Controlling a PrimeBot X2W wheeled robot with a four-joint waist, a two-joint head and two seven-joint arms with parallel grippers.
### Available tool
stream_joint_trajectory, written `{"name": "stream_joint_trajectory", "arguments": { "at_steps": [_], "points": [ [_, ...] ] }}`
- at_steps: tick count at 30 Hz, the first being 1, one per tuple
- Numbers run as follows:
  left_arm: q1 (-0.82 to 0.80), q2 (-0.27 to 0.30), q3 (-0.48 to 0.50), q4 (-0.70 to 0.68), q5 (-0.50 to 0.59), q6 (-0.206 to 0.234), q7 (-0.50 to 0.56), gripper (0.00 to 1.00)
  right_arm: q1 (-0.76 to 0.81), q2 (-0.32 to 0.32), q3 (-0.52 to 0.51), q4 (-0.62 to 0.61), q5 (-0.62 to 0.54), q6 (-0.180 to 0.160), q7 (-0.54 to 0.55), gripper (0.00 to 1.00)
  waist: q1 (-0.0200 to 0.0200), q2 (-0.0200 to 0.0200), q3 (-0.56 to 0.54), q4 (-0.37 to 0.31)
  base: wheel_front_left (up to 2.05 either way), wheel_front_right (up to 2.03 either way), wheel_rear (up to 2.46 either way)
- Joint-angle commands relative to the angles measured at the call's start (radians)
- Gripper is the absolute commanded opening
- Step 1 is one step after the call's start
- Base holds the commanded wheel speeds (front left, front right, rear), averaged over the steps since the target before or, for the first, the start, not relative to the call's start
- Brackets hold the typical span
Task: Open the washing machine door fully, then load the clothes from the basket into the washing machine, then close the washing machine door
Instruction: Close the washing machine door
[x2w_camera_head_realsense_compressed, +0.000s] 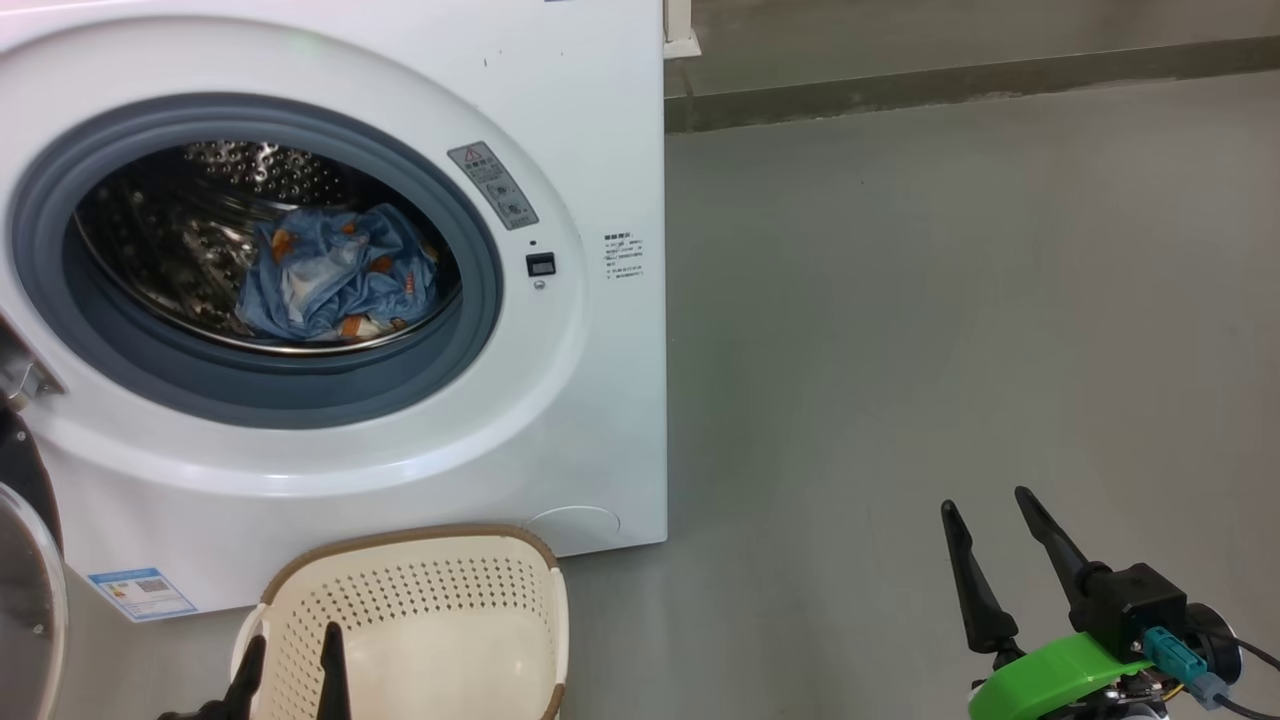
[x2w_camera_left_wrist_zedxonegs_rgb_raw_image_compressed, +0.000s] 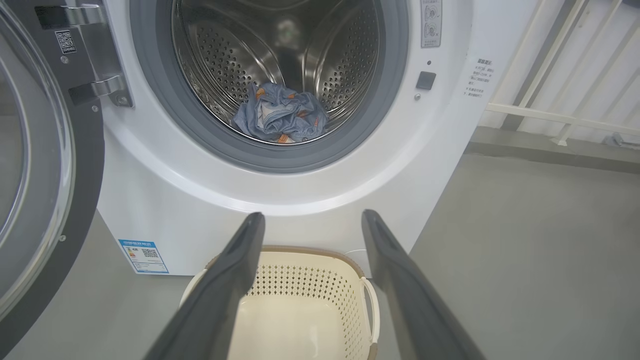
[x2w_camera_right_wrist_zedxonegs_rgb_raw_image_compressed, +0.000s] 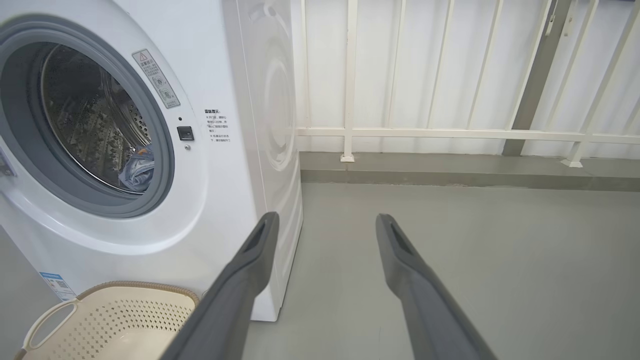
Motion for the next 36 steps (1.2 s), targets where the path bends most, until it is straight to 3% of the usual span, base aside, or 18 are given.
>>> {"name": "stream_joint_trajectory", "arguments": {
  "at_steps": [1, 36],
  "points": [
    [-0.041, 0.007, 0.037, -0.016, 0.011, -0.006, -0.006, 1.0, -0.018, -0.002, 0.029, -0.028, 0.013, 0.002, -0.012, 1.0, 0.0, 0.0, 0.0, 0.0, 0.0, 0.0, 0.0],
    [-0.054, 0.002, 0.054, 0.016, 0.021, -0.028, -0.006, 1.0, -0.023, -0.002, 0.045, -0.015, 0.024, 0.002, -0.012, 1.0, 0.0, 0.0, -0.005, 0.001, -0.12, 0.12, 0.0]
  ]
}}
